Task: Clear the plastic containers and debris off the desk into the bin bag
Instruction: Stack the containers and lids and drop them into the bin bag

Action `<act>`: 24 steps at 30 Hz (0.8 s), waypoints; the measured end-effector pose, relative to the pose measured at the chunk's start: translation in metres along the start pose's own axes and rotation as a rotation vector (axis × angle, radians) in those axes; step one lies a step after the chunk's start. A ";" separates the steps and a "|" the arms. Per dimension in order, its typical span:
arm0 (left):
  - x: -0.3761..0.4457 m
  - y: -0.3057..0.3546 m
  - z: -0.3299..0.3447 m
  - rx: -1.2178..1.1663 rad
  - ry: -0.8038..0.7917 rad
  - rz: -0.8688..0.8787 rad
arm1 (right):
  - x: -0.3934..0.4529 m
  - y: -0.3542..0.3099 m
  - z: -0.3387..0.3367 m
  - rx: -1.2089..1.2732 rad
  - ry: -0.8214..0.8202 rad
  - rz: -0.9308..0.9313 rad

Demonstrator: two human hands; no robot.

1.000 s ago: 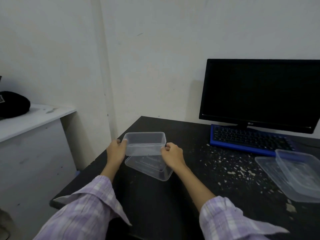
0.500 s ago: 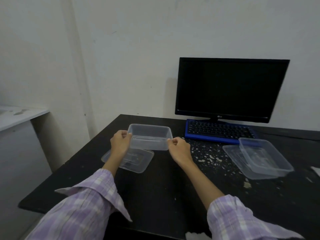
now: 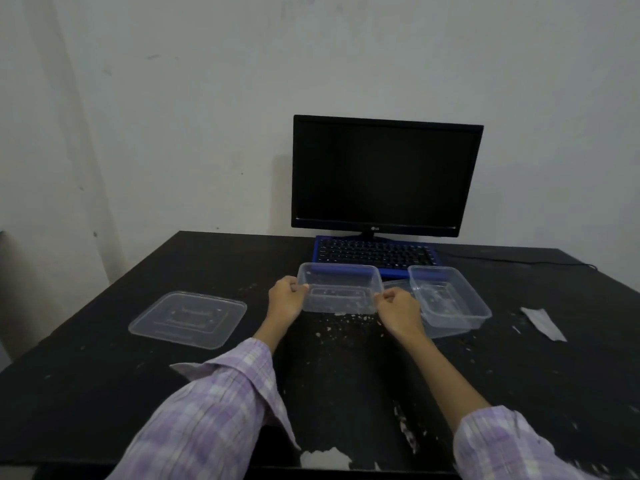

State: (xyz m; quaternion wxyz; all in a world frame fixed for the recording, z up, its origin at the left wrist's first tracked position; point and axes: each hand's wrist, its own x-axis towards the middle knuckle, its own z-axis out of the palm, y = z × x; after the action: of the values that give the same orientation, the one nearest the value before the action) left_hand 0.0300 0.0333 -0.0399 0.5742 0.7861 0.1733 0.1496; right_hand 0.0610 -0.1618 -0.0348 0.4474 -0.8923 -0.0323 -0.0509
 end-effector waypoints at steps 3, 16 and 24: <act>0.003 -0.002 0.001 0.021 -0.006 -0.001 | -0.001 0.002 0.000 0.014 -0.020 0.020; 0.000 0.001 -0.077 0.289 0.305 0.109 | -0.014 -0.051 0.025 0.019 -0.086 -0.281; -0.007 -0.039 -0.158 0.429 0.405 -0.055 | -0.040 -0.094 0.109 -0.090 -0.461 -0.250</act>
State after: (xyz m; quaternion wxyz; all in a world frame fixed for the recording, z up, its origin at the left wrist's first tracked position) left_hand -0.0487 0.1751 -0.0304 0.3524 0.8387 0.3331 0.2479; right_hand 0.0180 -0.0192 -0.0297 0.3784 -0.8884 -0.2408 0.0975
